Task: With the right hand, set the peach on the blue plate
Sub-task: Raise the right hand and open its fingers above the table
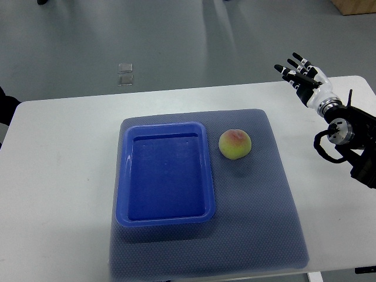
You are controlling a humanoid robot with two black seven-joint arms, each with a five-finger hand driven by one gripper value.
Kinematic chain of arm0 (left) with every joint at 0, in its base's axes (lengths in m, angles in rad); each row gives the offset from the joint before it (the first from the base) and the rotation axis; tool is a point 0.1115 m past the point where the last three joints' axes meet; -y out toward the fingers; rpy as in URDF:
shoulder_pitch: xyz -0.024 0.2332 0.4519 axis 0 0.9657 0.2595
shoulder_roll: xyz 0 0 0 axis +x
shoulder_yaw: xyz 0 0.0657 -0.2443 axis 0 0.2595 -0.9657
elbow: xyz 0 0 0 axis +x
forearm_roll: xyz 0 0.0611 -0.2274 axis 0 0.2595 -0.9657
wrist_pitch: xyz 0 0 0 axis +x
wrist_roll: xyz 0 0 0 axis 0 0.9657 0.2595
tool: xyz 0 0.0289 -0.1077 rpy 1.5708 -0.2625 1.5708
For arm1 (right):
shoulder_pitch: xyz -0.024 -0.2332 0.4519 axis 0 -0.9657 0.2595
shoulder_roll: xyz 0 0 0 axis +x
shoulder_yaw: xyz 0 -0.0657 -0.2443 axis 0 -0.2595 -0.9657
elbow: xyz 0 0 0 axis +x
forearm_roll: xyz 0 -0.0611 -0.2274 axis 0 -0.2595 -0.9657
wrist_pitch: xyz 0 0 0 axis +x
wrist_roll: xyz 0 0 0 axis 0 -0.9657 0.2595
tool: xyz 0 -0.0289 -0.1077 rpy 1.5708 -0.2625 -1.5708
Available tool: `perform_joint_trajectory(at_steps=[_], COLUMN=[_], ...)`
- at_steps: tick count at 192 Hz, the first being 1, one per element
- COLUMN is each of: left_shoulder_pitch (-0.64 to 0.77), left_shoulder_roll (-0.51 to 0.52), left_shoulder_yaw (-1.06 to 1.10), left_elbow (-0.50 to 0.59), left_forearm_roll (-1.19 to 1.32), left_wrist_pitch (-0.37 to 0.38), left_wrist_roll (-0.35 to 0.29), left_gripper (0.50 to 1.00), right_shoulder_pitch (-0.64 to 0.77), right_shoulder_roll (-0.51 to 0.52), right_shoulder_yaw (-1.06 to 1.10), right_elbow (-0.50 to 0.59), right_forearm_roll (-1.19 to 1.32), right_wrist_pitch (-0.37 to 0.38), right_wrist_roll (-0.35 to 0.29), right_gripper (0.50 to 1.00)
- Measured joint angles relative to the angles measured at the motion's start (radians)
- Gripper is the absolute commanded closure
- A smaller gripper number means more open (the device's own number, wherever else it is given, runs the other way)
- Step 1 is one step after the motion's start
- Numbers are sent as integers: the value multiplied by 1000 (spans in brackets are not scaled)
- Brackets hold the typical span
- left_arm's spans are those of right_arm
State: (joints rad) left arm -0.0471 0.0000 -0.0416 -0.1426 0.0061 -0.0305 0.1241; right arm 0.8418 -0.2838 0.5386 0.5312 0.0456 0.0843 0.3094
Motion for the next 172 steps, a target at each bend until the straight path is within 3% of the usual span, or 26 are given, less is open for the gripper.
perform_joint_trajectory(at_steps=[137,172], left_shoulder_pitch=[0,0], left_shoulder_roll=[0,0], left_shoulder_yaw=[-1,-1], left_elbow=[0,1], left_forearm_roll=[-2,-1], left_wrist_pitch=[0,0], left_wrist_roll=[0,0], left_gripper=[500,500], right_shoulder_pitch=[-2,-1], right_shoulder_roll=[16,19], right_shoulder_yaw=[-11,-18], right_elbow=[13,16], right_forearm_roll=[-19,-26], right_wrist_pitch=[3,51], right_wrist_roll=[2,2], right_gripper=[572,572])
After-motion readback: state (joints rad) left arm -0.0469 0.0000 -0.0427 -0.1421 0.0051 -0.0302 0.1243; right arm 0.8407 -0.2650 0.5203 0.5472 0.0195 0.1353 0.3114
